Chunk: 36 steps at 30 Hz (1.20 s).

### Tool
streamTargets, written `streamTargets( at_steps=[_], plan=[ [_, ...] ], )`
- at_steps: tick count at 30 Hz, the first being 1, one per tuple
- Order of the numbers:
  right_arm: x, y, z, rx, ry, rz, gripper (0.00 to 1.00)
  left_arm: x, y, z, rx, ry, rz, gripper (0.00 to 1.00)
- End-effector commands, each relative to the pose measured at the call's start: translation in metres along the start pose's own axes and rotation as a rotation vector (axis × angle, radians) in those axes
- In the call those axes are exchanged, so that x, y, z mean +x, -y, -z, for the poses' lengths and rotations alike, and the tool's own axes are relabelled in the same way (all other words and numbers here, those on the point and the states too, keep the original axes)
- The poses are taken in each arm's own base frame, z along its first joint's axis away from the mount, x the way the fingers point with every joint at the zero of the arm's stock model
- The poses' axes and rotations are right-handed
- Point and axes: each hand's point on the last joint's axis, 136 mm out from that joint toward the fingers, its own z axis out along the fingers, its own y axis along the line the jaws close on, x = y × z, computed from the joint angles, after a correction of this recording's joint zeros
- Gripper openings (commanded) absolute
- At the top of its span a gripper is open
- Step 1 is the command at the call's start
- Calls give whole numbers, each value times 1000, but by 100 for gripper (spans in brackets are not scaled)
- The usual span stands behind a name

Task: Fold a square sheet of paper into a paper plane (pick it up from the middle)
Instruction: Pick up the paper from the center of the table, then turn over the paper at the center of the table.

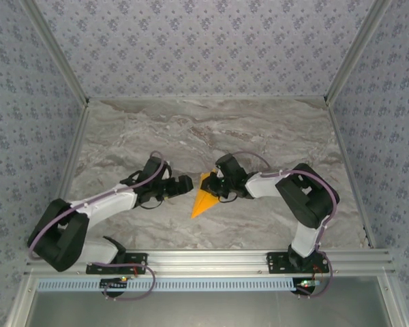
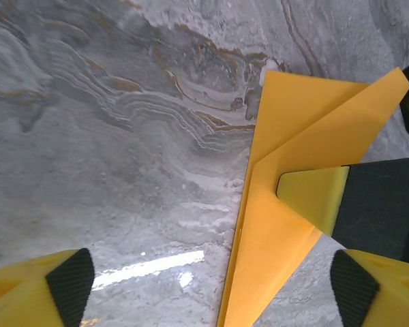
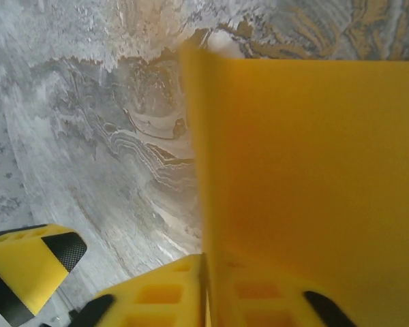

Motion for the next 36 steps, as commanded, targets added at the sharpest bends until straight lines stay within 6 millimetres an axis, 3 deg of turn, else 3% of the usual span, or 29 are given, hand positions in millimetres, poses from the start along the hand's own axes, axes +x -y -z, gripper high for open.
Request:
streamTargets(
  at_steps=[1,4,8,15,21,30,36],
  plan=[
    [-8,-16,8,-74,26,35,9,-4,5,15,48,10,4,99],
    [-23,-41,28,-192,51,66,8,-6,17,27,125,-5,17,99],
    [-42,-74,61,-359,69,88,8,-4,48,43,295,-52,46,99],
    [-62,-113,101,-517,70,84,10,-10,98,67,562,-89,113,99],
    [-65,-134,109,-609,46,48,12,-15,114,65,662,-117,159,99],
    [-63,-138,100,-647,7,0,13,-20,118,57,701,-126,188,97],
    [-54,-136,90,-634,-32,-6,13,-25,121,59,710,-92,163,75]
  ],
)
